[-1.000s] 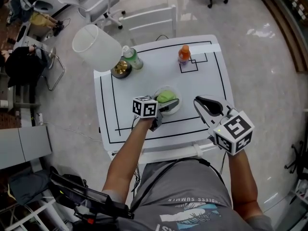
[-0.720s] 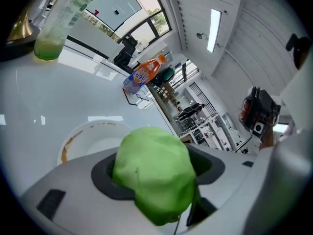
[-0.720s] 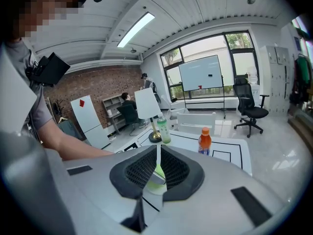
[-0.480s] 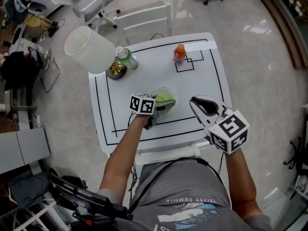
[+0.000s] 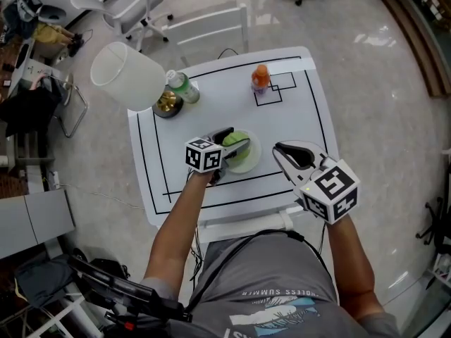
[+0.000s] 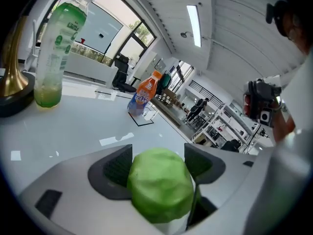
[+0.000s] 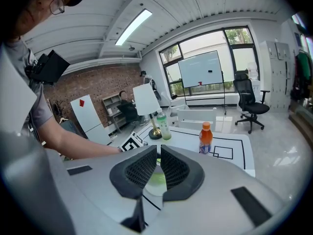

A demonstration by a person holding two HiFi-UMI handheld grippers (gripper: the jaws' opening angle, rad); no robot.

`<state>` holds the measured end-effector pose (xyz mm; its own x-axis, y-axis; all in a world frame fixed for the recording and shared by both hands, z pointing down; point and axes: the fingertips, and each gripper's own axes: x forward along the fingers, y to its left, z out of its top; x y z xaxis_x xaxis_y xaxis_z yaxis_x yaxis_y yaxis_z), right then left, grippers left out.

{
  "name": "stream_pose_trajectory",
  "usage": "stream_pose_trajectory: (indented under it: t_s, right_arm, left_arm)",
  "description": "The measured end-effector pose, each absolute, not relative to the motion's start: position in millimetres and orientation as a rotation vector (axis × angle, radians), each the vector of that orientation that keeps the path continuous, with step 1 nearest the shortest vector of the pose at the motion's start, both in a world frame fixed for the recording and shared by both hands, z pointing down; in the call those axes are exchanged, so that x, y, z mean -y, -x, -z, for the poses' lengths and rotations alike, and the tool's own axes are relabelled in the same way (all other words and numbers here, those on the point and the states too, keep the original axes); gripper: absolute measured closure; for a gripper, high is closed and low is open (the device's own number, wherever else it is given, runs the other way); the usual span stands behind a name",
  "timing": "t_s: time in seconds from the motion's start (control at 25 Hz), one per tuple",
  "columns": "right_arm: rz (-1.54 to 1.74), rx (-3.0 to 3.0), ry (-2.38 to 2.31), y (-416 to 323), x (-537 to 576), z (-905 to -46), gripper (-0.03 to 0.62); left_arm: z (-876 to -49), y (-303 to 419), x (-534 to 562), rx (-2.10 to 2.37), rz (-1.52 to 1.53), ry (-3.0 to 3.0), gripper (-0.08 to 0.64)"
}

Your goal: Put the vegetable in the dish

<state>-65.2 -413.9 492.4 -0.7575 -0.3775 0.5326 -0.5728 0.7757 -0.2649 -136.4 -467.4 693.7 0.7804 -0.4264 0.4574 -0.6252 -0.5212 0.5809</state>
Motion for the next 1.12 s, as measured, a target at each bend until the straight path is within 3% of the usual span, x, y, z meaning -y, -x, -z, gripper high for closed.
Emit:
stream_pose_trajectory:
  t_s: [0.52, 1.12]
  right_arm:
    - [-0.586, 2.505, -0.691, 69.0, 414.3, -498.4, 0.583]
    - [-0.508, 2.569, -0.634, 64.6, 378.0, -471.8, 0.584]
  left_arm:
    - [-696.9, 154.6, 459.5, 0.931, -0.421, -2.284, 0.235]
    - [-576.6, 161.5, 447.9, 1.143, -0.163, -2.431, 0.238]
